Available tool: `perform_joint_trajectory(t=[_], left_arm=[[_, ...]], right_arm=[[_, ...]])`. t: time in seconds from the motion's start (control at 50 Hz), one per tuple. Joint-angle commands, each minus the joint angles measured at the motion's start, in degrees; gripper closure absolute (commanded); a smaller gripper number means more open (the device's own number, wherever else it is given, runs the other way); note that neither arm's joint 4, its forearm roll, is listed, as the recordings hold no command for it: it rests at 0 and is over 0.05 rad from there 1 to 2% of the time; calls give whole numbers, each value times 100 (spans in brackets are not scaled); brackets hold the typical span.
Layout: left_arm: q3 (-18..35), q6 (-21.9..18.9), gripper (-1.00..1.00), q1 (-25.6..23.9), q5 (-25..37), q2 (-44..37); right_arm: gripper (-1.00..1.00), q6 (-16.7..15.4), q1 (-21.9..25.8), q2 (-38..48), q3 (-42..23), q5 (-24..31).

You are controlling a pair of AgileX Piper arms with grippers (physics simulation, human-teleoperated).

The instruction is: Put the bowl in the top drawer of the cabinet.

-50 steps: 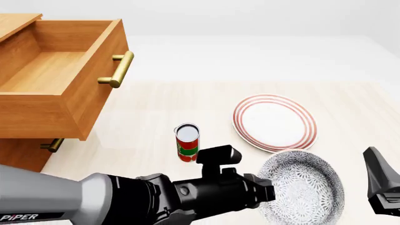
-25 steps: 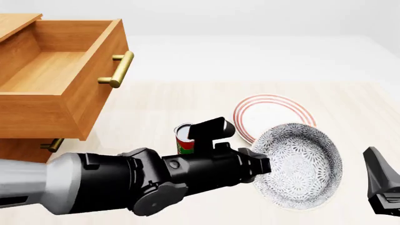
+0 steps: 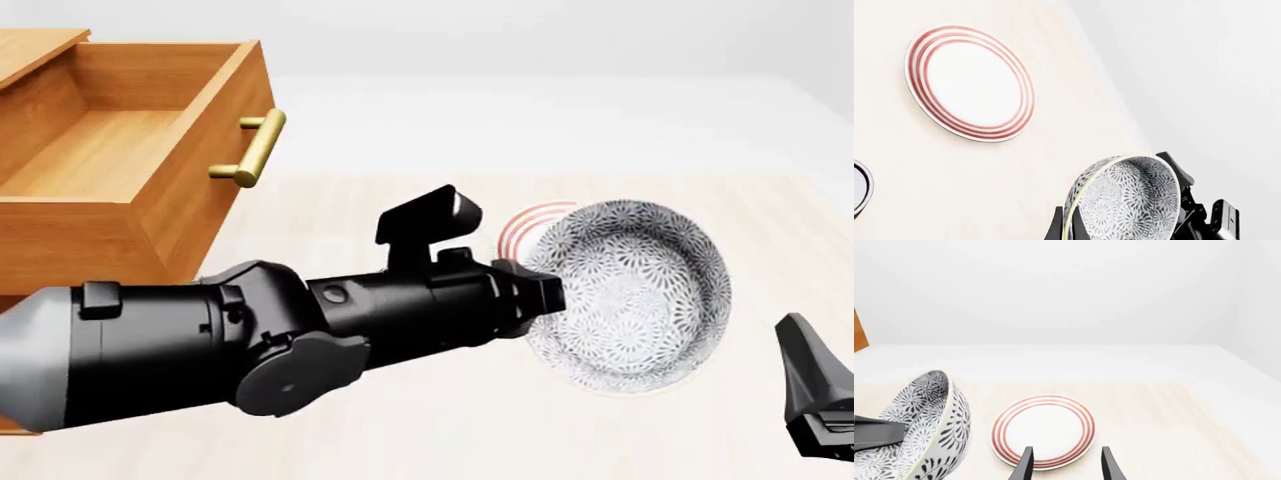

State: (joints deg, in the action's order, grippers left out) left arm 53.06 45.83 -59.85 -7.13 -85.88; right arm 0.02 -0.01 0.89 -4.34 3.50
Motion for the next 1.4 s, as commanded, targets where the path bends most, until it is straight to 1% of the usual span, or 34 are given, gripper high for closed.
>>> perform_joint_trajectory(t=[0.02,0.34,0.66,0.74,0.76,0.82,1.14,1.28,1.4], left_arm=[[198,-126,100,106,265,275],[586,-324,100,269,742,501],[1029,-572,100,285,1223,641],[1292,-674,100,295,1522,715],[1400,-771,100,329,1627,732],[1518,-817,100,367,1766,810],[1887,-1090,100,593,2272,953],[2148,-1227,100,718,2572,977],[2224,-1238,100,775,2669,1000]], right_arm=[[-100,0,0,-20,-1,20],[-100,0,0,-18,0,19],[-100,0,0,-20,-1,20],[-100,0,-1,-18,-1,19],[-100,0,0,14,0,-15],[-100,-1,0,-19,-1,19],[-100,0,0,14,0,-15],[-100,0,0,-20,-1,20],[-100,1,-1,-20,-1,20]])
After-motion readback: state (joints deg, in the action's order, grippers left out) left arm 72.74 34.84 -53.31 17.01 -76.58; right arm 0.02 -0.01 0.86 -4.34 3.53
